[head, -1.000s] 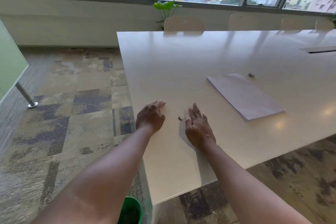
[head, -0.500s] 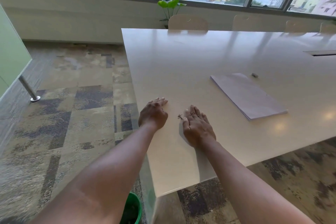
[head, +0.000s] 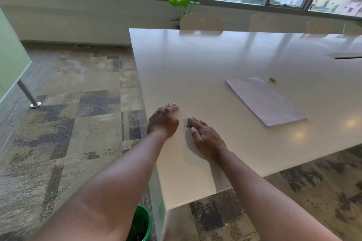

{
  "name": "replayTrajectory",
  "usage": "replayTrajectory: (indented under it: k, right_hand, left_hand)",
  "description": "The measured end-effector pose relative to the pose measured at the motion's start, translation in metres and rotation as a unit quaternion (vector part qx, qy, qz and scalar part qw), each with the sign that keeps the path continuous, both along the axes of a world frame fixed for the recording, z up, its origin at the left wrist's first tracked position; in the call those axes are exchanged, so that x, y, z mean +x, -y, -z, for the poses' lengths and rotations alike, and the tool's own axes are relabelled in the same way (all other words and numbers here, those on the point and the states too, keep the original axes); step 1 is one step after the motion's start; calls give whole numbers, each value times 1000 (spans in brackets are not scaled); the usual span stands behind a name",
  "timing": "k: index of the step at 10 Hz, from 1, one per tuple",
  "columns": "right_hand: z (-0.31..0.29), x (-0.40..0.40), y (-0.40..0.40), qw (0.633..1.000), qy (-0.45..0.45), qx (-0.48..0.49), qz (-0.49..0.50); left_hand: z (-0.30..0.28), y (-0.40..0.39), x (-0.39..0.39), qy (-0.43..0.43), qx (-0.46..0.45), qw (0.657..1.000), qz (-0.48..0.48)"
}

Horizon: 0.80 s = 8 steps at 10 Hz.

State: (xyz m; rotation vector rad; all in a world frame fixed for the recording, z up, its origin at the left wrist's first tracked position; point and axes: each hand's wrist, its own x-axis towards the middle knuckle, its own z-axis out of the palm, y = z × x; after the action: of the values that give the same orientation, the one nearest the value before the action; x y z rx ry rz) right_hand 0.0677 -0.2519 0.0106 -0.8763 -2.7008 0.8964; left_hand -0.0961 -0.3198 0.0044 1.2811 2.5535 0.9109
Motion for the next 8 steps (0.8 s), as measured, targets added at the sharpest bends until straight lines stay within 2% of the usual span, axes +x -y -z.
replayTrajectory:
  k: [1, 2, 3, 4, 5, 6, 7, 8]
  right_hand:
    - [-2, 5, 4, 984, -133, -113, 39]
    - [-6, 5, 6, 961, -215, -144, 102]
    - [-7, 1, 9, 983, -130, -100, 83]
    - [-4, -4, 10, 990, -84, -102, 46]
    - [-3, -4, 9, 968, -161, -183, 59]
    - [-9, -2, 11, 958, -209, -163, 112]
    - [-6, -5, 13, 977, -167, -76, 109]
    - [1, -13, 16, 990, -116, -43, 65]
  left_hand:
    - [0, 0, 0, 1, -1, 1000, 0]
    - [0, 0, 1, 3, 0, 1000, -2]
    - [1, -1, 0, 4, 1, 1000, -1]
    - [2, -1, 0, 7, -2, 1000, -1]
    - [2, -1, -1, 5, -3, 1000, 3]
    - [2, -1, -1, 4, -4, 1000, 3]
    - [1, -1, -1, 3, -3, 1000, 3]
    - [1, -1, -1, 8, -3, 1000, 4]
